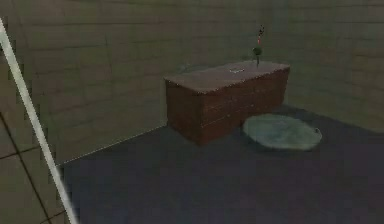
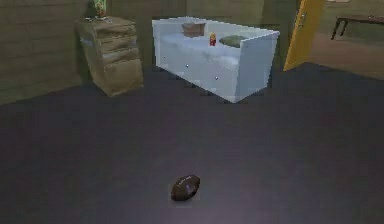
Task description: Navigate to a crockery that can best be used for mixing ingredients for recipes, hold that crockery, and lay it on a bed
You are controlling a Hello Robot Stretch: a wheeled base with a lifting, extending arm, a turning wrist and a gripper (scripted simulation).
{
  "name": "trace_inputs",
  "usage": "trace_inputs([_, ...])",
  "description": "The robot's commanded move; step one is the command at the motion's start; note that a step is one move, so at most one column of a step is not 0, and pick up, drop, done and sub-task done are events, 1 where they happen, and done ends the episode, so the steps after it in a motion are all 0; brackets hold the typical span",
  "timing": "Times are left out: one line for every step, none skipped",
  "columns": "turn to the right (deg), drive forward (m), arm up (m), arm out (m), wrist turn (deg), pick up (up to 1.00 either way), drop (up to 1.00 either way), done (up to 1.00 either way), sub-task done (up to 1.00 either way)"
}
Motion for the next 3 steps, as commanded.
trace_inputs([45.0, 0.0, 0.0, 0.0, 0.0, 0.0, 0.0, 0.0, 0.0])
trace_inputs([15.0, 0.0, 0.0, 0.0, 0.0, 0.0, 0.0, 0.0, 0.0])
trace_inputs([0.0, 0.05, 0.0, 0.0, 0.0, 0.0, 0.0, 0.0, 0.0])
